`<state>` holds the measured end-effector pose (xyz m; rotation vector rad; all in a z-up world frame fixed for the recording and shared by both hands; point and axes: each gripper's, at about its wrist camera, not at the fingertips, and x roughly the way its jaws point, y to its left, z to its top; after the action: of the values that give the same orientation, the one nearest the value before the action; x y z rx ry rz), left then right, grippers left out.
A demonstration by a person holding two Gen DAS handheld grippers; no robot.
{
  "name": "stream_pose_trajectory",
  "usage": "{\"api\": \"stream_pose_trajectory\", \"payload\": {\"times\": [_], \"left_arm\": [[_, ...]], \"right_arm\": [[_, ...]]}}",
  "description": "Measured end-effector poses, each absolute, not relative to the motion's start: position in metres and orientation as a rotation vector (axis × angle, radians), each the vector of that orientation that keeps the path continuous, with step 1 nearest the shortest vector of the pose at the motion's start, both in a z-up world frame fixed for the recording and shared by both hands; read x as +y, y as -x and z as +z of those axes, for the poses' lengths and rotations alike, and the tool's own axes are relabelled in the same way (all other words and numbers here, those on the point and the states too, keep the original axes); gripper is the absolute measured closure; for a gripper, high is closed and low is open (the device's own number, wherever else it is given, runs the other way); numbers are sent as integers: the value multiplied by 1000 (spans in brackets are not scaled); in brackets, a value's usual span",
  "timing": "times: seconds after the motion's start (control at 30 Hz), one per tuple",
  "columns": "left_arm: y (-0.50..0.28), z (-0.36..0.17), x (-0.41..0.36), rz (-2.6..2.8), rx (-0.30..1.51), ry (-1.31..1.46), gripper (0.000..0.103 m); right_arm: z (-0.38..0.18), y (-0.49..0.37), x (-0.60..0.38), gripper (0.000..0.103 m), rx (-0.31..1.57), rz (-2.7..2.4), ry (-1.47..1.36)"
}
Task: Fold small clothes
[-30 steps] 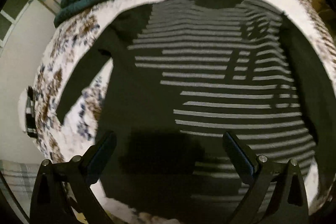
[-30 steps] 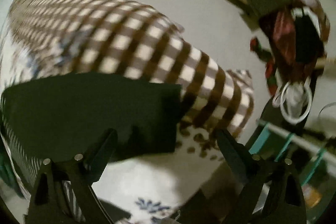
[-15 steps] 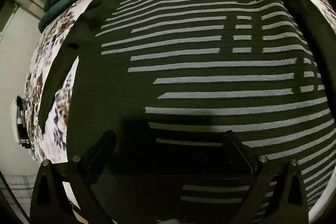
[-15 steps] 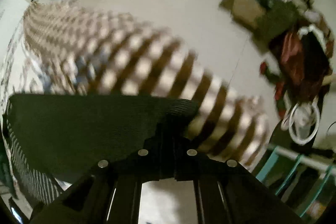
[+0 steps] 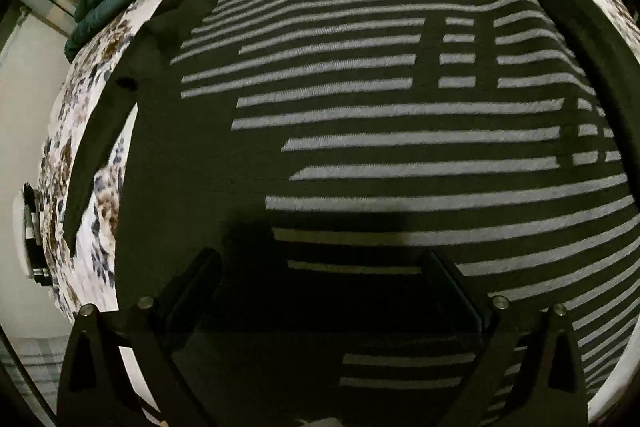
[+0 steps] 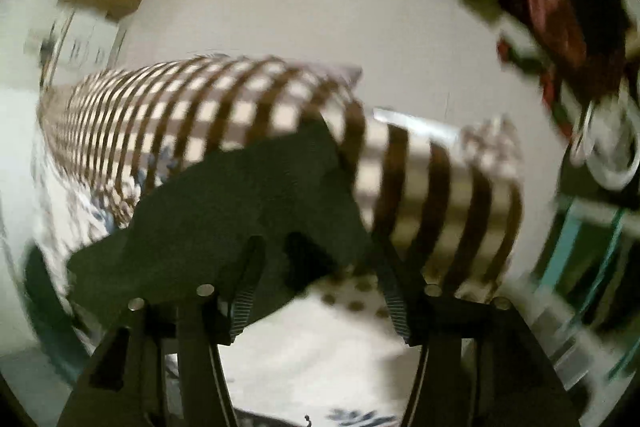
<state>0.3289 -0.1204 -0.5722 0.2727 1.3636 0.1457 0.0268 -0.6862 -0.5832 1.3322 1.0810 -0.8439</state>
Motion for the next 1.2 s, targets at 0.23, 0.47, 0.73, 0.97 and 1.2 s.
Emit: {"api": "stream_pose_trajectory", "payload": {"times": [0.23,0.47,0.73,0.97,1.2], "left_arm": [[-328,-577,-111,149,1382,-245,0],[-332,-572,-96,169,1383,-196,0],[-332,-562,-41,218,1383,-99,0],[-332,-554,40,312,1351,-49,0],[-331,-550,125,422,1313,37,0]], "right_arm": [[-624,-24,-670,48,894,-847,-1578],[-590,-56,-662,92,823,-964,-1447],[-464,-148,-618,93,810,-804,-1062],[-419,-309,-493,93,913,-524,-749],[-456,-476,-252,93,1043,-175,-400]]}}
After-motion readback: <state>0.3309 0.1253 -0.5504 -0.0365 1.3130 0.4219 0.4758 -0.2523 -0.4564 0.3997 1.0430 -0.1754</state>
